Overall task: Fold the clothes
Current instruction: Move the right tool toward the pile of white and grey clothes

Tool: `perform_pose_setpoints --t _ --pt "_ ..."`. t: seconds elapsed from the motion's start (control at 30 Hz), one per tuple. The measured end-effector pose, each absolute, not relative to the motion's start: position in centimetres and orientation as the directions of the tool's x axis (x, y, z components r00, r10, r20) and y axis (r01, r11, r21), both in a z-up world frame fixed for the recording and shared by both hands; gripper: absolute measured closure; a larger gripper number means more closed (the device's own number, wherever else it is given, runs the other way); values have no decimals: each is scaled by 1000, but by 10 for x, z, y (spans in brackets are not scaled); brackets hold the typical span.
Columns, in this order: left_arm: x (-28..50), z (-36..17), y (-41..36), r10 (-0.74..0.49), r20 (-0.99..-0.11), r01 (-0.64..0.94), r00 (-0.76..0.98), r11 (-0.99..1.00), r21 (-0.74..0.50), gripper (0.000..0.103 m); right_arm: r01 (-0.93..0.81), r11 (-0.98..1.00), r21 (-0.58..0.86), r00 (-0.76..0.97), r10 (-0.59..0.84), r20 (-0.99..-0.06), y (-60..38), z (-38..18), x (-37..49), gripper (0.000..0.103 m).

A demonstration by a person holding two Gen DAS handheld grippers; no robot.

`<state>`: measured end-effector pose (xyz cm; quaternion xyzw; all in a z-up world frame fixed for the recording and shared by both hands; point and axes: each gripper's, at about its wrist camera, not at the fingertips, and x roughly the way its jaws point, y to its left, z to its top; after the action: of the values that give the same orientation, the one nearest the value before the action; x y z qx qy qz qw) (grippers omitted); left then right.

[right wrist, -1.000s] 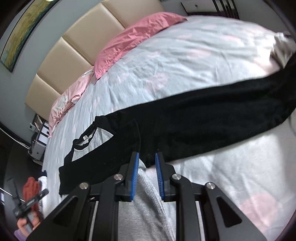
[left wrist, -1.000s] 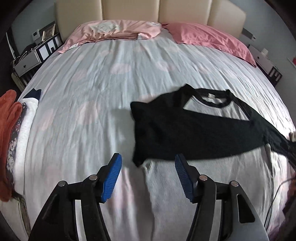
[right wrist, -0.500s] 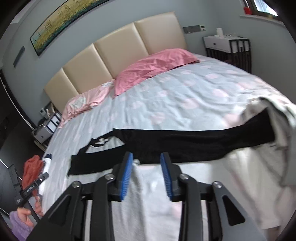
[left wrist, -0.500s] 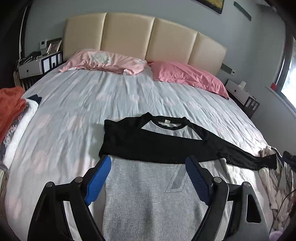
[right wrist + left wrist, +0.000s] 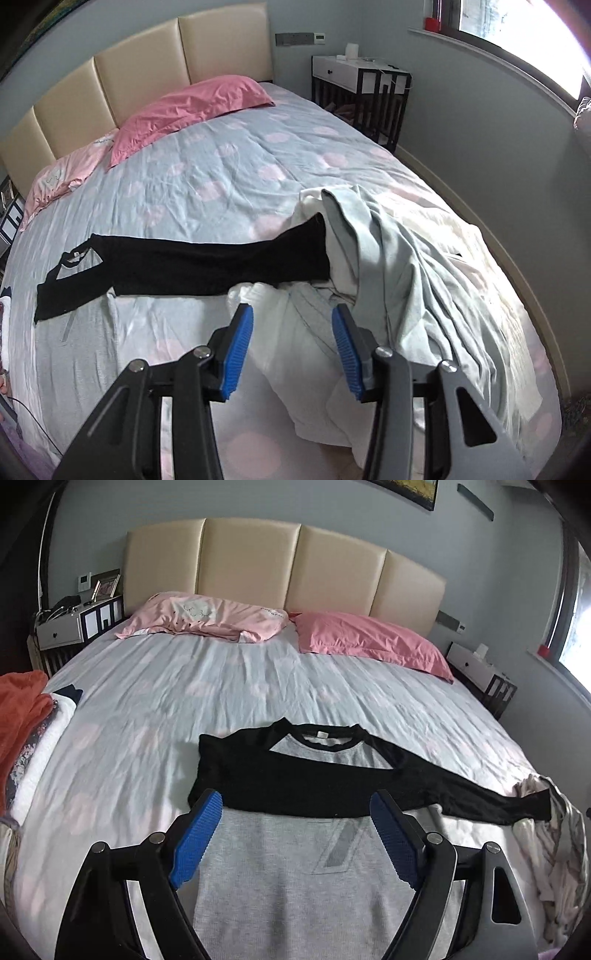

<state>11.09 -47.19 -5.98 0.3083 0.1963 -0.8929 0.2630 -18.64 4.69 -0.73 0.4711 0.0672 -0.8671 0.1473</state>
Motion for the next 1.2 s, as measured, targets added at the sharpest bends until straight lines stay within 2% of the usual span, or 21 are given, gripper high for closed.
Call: perform_pose_setpoints --t 0.2,0.43,0.6,0.8,1.0,1.07,1.2 --pt "107 -88 -502 -363 -703 645 -611 -744 -176 19 321 -946 55 -400 -188 -897 52 -39 -229 59" --pt "98 -109 -530 -385 -726 688 -570 -706 -166 19 279 -958 67 -381 -174 -908 62 -55 -280 59" --pt "83 -128 -529 -367 -761 669 -535 -734 -117 19 267 -958 108 -337 -198 -920 53 -72 -313 59" --pt "71 -128 -514 -378 -748 609 -545 -792 -43 19 279 -958 62 -335 -157 -929 36 -98 -337 62" --pt "66 -128 -511 -376 -742 587 -555 -809 -29 19 282 -959 13 -361 -119 -925 27 -112 -344 82" --pt "67 -127 -513 -372 -743 592 -556 -805 -39 19 283 -959 -12 -372 -99 -923 22 -115 -343 93" --pt "75 -122 -522 -356 -736 612 -576 -784 -99 19 275 -960 -61 -417 -62 -907 12 -103 -336 97"
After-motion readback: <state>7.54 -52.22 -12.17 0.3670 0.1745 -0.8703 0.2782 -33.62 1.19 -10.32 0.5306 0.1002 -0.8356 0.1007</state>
